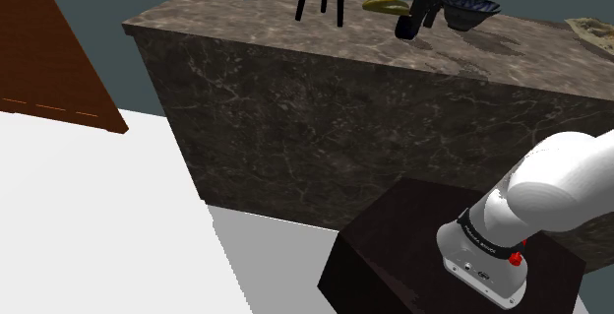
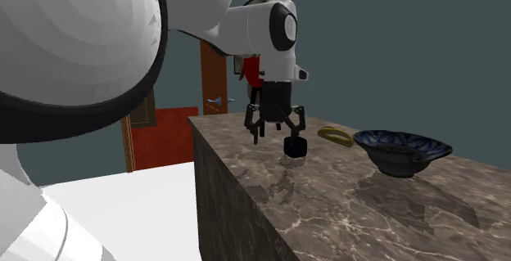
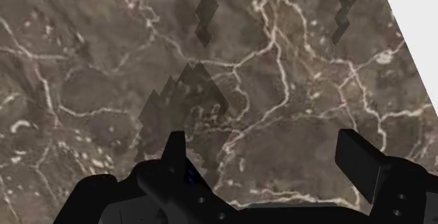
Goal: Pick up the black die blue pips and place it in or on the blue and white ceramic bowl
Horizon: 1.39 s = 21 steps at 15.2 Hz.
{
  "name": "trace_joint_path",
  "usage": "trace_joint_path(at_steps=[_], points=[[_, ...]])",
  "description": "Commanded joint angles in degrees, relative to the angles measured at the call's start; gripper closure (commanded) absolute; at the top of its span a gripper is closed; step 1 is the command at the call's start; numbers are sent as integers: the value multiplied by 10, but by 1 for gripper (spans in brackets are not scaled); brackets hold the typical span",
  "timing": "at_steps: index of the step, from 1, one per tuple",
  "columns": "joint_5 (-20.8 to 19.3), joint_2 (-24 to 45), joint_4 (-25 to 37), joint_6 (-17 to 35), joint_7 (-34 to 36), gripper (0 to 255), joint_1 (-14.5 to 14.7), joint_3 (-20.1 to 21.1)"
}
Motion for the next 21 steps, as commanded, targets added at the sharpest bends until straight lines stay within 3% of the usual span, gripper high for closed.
trace_joint_path(at_steps=[1, 6, 13, 21], points=[[-4, 31, 32, 6, -22, 0, -2, -12], [-3, 111, 129, 5, -66, 0, -6, -36], [-6, 100, 60, 64, -64, 0, -8, -37], [-6, 100, 60, 64, -64, 0, -8, -37]])
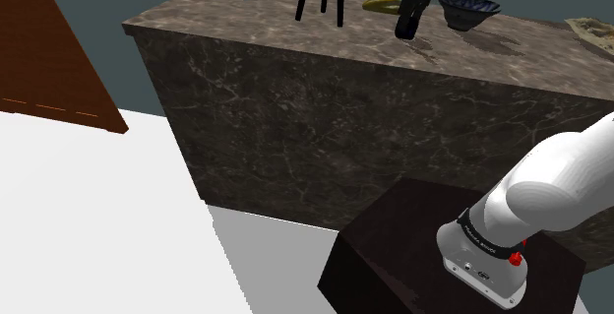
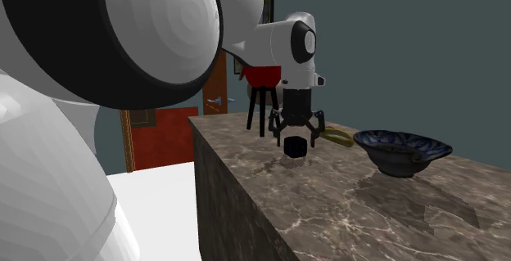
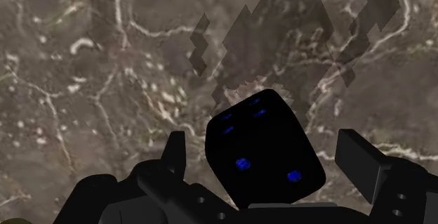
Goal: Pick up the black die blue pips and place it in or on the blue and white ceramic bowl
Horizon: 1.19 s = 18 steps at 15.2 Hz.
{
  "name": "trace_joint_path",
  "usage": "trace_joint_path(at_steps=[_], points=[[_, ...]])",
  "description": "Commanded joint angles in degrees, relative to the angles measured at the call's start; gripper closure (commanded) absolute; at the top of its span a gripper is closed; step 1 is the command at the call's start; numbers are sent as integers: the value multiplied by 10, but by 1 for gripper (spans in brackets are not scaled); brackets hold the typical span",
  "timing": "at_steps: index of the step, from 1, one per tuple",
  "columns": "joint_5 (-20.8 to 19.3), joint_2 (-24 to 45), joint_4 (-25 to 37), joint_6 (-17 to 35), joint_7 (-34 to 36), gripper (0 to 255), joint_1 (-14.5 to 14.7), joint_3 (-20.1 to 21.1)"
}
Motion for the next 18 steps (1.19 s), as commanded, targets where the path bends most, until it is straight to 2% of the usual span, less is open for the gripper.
trace_joint_path(at_steps=[1, 10, 18], points=[[0, 0, 0, 0, 0, 255, 0, 0], [0, 0, 0, 0, 0, 255, 0, 0], [3, 11, 73, -62, -3, 255, 1, 1]])
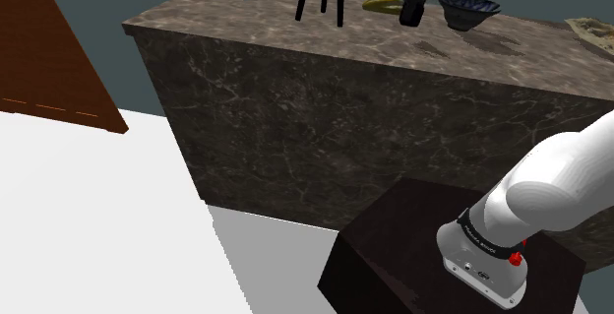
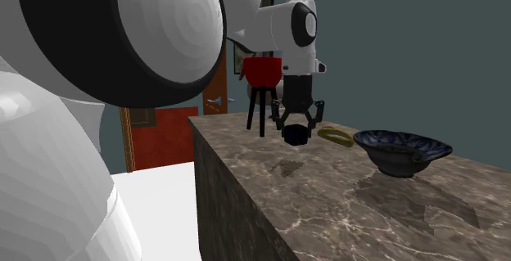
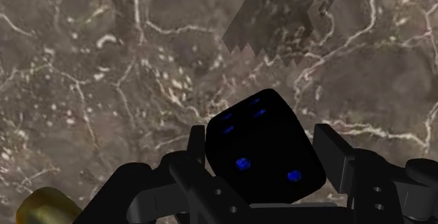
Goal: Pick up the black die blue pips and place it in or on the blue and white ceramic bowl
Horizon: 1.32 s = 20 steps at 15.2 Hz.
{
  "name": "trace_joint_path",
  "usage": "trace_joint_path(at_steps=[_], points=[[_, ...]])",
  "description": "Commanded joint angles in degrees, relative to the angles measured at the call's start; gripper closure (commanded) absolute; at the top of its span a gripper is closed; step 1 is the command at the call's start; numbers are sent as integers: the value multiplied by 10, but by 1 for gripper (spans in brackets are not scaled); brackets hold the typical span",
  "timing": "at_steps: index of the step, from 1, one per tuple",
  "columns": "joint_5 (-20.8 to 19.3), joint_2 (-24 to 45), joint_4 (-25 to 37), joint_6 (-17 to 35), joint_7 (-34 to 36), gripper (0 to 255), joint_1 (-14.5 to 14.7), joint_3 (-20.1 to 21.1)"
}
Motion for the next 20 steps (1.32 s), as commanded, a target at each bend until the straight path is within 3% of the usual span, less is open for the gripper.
trace_joint_path(at_steps=[1, 20], points=[[1, 4, 21, -18, 0, 255, 0, 0], [14, 72, 250, -179, -14, 255, 0, -5]])
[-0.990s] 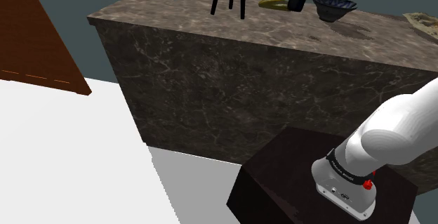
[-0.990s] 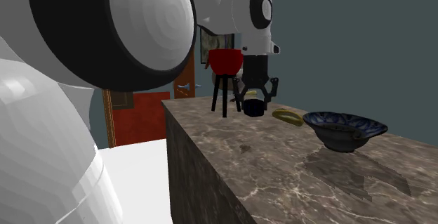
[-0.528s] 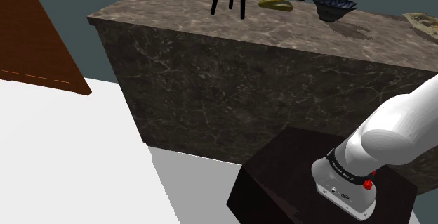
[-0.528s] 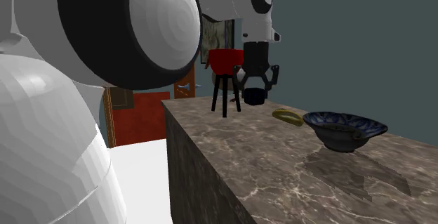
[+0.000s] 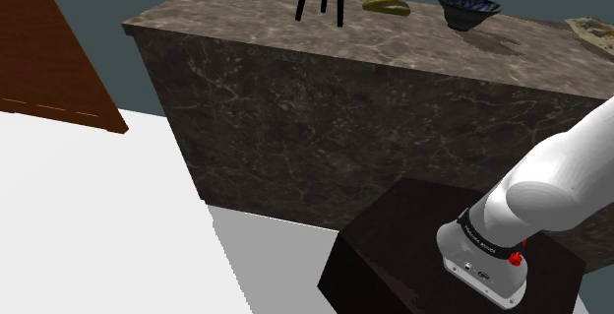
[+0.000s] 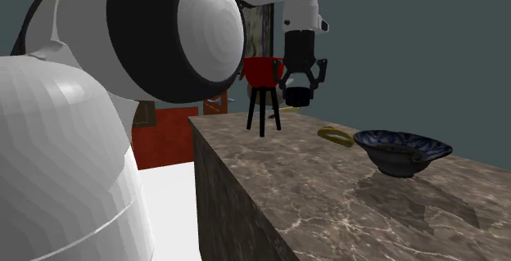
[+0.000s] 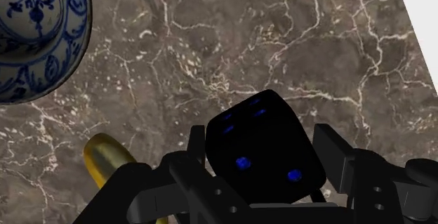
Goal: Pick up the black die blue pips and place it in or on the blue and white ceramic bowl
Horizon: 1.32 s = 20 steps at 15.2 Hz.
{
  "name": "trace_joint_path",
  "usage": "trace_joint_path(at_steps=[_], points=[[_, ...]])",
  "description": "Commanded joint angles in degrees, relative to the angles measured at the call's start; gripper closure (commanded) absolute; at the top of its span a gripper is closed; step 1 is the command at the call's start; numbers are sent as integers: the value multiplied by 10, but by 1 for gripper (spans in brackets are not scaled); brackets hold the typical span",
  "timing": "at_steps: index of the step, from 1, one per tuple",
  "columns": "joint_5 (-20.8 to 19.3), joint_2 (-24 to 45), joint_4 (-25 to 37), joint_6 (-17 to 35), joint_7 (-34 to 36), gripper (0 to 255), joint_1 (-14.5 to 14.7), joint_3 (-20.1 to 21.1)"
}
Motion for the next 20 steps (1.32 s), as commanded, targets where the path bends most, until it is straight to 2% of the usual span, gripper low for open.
trace_joint_path(at_steps=[1, 11, 16, 19, 20], points=[[1, 6, 20, -14, 0, 255, 0, 0], [12, 61, 84, -23, -160, 255, -73, -90], [41, 123, 157, -38, -246, 255, -124, -135], [72, 179, 226, -58, -301, 255, -168, -160], [66, 169, 204, -45, -298, 255, -165, -157]])
